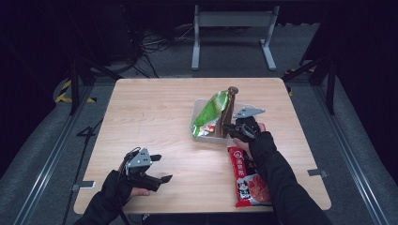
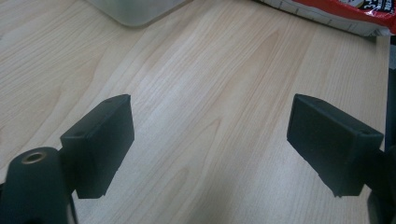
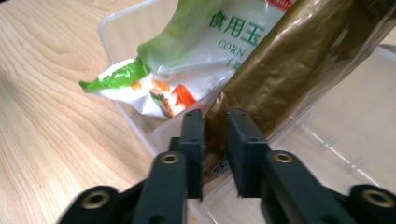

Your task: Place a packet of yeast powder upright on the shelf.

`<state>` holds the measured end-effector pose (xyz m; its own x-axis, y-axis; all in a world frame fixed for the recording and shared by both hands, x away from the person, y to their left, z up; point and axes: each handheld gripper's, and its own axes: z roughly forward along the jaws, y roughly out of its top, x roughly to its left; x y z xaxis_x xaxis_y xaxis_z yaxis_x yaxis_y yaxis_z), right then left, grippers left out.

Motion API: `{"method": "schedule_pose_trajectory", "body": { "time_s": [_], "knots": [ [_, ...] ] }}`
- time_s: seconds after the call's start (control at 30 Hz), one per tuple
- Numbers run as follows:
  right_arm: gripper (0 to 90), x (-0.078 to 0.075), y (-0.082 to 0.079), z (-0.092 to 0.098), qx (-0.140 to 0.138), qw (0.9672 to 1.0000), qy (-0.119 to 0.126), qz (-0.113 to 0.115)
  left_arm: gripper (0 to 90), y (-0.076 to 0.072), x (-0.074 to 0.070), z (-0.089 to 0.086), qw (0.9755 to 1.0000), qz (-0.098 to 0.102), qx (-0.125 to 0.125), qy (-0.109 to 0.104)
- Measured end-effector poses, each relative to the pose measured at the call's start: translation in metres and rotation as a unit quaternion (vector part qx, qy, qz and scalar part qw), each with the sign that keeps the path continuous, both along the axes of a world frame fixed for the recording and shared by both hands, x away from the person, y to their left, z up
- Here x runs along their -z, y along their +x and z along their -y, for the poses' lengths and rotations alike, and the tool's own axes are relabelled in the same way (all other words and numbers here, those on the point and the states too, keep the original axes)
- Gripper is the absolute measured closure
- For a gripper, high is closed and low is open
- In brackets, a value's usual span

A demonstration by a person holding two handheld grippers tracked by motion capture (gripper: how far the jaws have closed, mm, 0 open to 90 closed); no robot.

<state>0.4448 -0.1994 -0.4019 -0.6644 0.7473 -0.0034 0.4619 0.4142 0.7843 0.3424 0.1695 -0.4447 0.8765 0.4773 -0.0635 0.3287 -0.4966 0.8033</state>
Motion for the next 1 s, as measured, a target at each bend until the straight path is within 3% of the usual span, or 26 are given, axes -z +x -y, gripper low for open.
{"method": "schedule_pose_trajectory", "body": {
  "time_s": [0.2,0.27,0.53,0.8,0.9,1.0],
  "knots": [
    [78.0,0.003,-0.003,-0.004,-0.004,0.9998,-0.018,0.001,15.6,0.000,-0.001,-0.001,1.0000,0.003,-0.003,-0.002],
    [77.5,-0.002,-0.007,0.001,-0.006,0.9999,-0.007,0.007,15.6,0.000,-0.001,-0.002,1.0000,0.003,-0.005,-0.003],
    [75.2,-0.015,-0.038,0.039,-0.017,0.9997,0.001,0.021,15.5,0.000,0.000,-0.004,0.9999,0.006,-0.015,0.001],
    [69.5,-0.012,-0.074,0.081,-0.022,0.9997,0.000,0.012,15.5,0.001,0.000,-0.001,0.9999,0.007,-0.014,0.006],
    [66.0,-0.009,-0.081,0.092,-0.016,0.9998,-0.004,0.006,15.5,0.001,0.000,0.000,0.9999,0.007,-0.013,0.007],
    [57.1,0.000,-0.080,0.113,0.011,0.9999,-0.002,-0.012,15.5,0.001,-0.001,0.003,0.9999,0.009,-0.010,0.009]
  ]
}}
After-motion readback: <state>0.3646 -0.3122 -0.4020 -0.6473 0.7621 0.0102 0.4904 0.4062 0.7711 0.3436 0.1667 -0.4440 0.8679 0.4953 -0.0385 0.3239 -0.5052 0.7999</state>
